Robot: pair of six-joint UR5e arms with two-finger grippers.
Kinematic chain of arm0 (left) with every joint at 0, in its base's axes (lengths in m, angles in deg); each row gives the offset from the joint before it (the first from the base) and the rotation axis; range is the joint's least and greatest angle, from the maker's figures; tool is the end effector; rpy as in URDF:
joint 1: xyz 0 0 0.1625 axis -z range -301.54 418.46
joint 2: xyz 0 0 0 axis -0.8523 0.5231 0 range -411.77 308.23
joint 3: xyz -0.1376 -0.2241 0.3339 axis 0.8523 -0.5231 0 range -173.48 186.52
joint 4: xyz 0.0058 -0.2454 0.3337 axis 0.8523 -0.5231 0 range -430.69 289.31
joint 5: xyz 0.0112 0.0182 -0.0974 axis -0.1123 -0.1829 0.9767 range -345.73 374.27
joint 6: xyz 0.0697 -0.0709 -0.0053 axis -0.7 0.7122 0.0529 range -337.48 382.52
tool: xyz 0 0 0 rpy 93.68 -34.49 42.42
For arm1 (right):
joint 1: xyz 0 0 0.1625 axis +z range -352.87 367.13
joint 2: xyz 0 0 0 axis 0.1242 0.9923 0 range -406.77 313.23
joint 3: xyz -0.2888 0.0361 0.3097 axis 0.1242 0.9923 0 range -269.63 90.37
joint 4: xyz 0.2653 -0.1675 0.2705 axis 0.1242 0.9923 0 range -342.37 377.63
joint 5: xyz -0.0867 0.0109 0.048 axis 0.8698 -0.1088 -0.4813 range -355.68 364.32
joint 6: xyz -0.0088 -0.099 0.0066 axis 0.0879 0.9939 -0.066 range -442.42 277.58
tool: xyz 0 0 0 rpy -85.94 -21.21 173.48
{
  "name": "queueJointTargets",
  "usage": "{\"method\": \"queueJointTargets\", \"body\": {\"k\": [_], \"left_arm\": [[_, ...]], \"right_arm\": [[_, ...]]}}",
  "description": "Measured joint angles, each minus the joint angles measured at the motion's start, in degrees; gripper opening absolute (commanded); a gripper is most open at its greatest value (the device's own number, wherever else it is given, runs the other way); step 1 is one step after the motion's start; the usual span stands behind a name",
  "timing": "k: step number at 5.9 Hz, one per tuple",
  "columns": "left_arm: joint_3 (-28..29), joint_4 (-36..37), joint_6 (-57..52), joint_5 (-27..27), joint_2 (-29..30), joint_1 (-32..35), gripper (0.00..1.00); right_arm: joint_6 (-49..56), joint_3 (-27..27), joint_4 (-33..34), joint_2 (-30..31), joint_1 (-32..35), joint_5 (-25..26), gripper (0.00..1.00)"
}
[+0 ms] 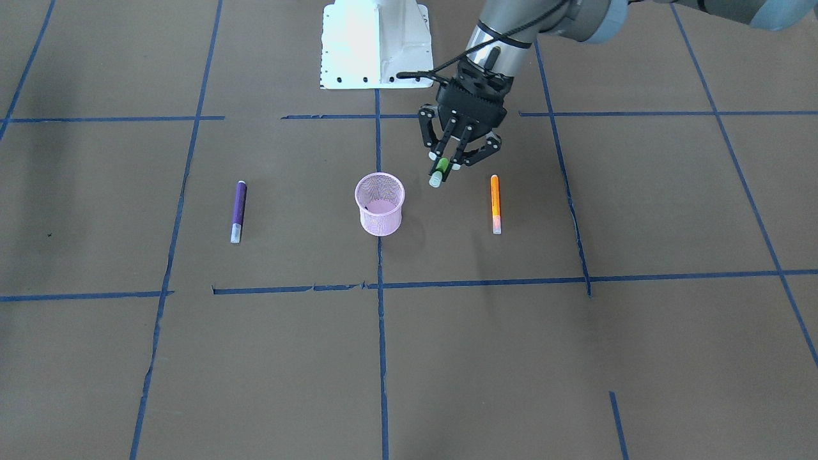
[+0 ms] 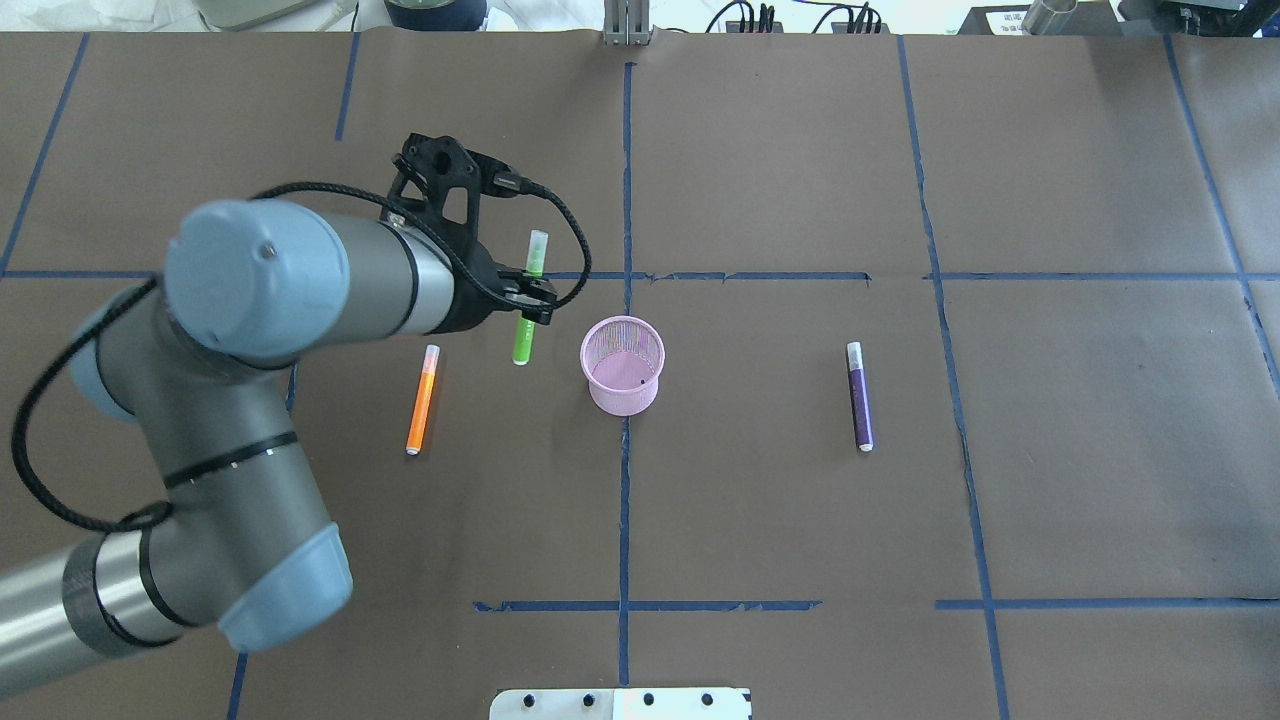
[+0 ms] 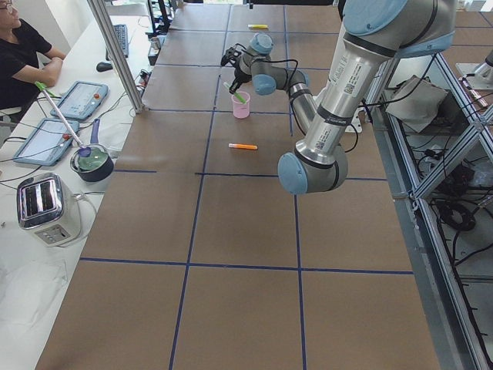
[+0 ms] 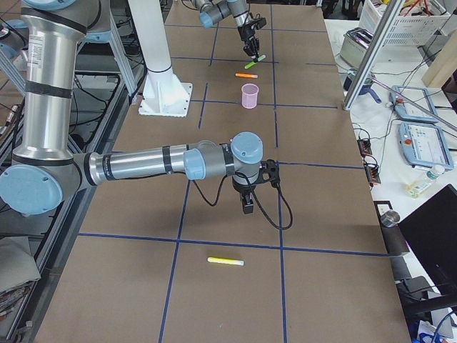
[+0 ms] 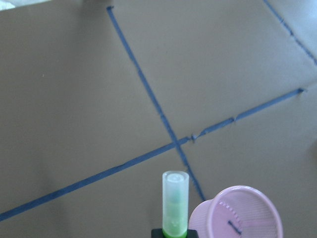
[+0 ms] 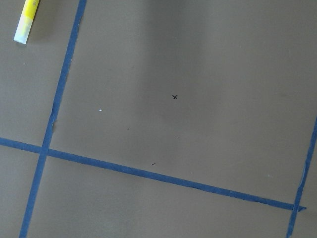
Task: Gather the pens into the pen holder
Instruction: 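Lift the green highlighter with the left gripper and drop it into the pink cup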
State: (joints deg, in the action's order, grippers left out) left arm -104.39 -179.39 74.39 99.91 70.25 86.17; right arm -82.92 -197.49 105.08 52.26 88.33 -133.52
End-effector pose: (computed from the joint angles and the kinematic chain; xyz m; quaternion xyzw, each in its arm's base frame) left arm 0.4545 -0.3978 0.1464 0.3437 0.4741 0.0514 0.8090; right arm -0.0074 -0.4358 0.5679 0.0577 -0.4095 -0.1059 0.9043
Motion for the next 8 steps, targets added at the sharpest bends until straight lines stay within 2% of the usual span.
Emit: {"method": "queueJointTargets", "body": {"k": [1,2,3,4,5,6,8], "left_arm": [[0.7,-2.1,1.2,-10.7,1.0,-5.2,0.01],[3.1,-3.3,2.8,-17.5,2.6,-8.0,0.02],[6.2,-4.0,4.9,-21.2,4.2,-9.0,0.06],[8.7,-5.0,5.9,-22.7,4.8,-9.4,0.22],[10.7,-6.9,6.3,-23.2,5.1,-9.4,0.76],[12.0,-9.1,6.3,-23.4,5.2,-9.4,1.00],[12.8,-11.7,6.2,-23.4,5.1,-9.4,1.00]], "right_arm": [[0.0,0.0,-0.3,-0.2,-0.3,0.0,1.00],[-0.1,0.0,-0.6,-0.3,-0.4,0.1,1.00],[-0.1,-0.1,-0.8,-0.4,-0.4,0.0,1.00],[-0.2,-0.2,-0.8,-0.4,-0.4,0.0,1.00],[-0.2,-0.3,-0.9,-0.5,-0.4,0.0,1.00],[-0.2,-0.3,-0.9,-0.5,-0.4,0.0,1.00],[-0.2,-0.2,-0.8,-0.4,-0.4,0.1,1.00]]}}
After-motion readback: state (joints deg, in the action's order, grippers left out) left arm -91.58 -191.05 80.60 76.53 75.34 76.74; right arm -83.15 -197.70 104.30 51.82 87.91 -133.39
